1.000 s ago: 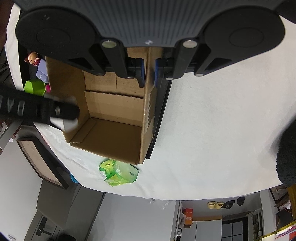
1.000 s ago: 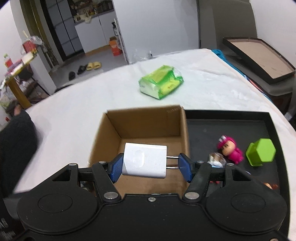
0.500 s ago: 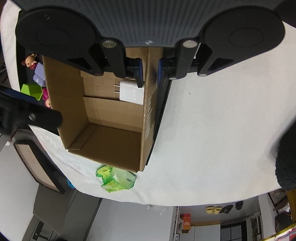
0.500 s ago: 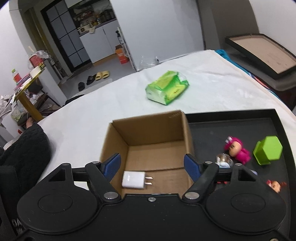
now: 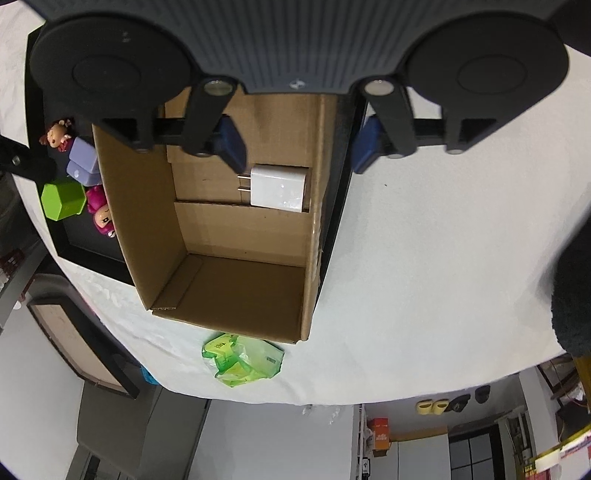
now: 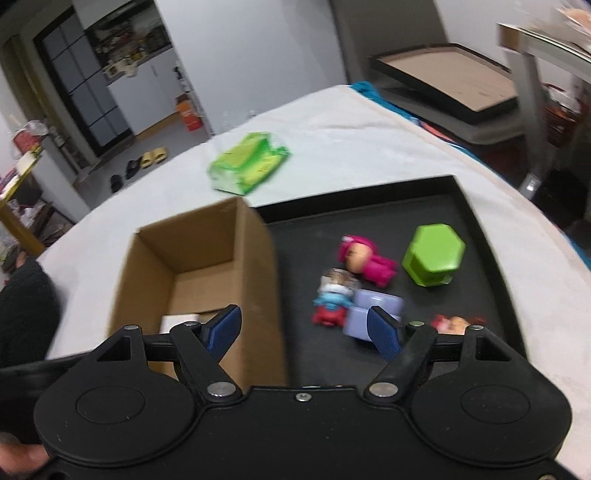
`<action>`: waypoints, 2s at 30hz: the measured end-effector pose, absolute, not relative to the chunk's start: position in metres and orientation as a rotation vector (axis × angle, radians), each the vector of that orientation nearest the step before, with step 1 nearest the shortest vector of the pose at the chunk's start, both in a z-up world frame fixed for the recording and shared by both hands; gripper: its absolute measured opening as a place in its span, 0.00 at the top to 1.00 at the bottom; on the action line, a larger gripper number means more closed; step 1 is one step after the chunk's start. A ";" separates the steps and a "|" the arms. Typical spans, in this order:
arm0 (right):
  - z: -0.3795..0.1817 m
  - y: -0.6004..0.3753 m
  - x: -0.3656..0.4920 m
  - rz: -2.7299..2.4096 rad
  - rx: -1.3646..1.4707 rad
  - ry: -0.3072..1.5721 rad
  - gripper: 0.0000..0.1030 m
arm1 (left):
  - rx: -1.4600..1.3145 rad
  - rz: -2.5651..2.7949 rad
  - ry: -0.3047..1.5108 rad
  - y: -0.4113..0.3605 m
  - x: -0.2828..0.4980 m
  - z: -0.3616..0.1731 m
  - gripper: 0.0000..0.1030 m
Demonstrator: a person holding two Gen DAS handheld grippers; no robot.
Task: Organize rigid objects
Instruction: 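Carry the white adapter into the cardboard box and open the right gripper, then grasp the brown-haired doll figure with the right gripper, then carry the doll figure into the box beside the adapter and release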
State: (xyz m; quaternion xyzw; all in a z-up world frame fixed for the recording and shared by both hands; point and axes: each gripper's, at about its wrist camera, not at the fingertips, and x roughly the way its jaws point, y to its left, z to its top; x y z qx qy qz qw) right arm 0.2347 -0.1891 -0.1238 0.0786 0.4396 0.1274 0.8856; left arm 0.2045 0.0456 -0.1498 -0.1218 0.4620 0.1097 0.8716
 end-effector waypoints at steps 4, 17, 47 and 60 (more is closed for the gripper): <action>-0.135 -0.212 0.235 0.217 0.181 0.932 0.28 | -0.238 0.238 0.967 0.041 0.206 -0.150 0.29; -0.175 -0.266 0.249 0.098 0.264 0.994 0.27 | -0.164 0.259 0.953 0.024 0.208 -0.146 0.23; -0.177 -0.252 0.257 0.061 0.185 1.013 0.69 | -0.132 0.275 0.941 0.024 0.205 -0.144 0.20; -0.126 -0.201 0.252 0.204 0.118 0.927 0.69 | -0.161 0.295 0.934 0.035 0.201 -0.146 0.23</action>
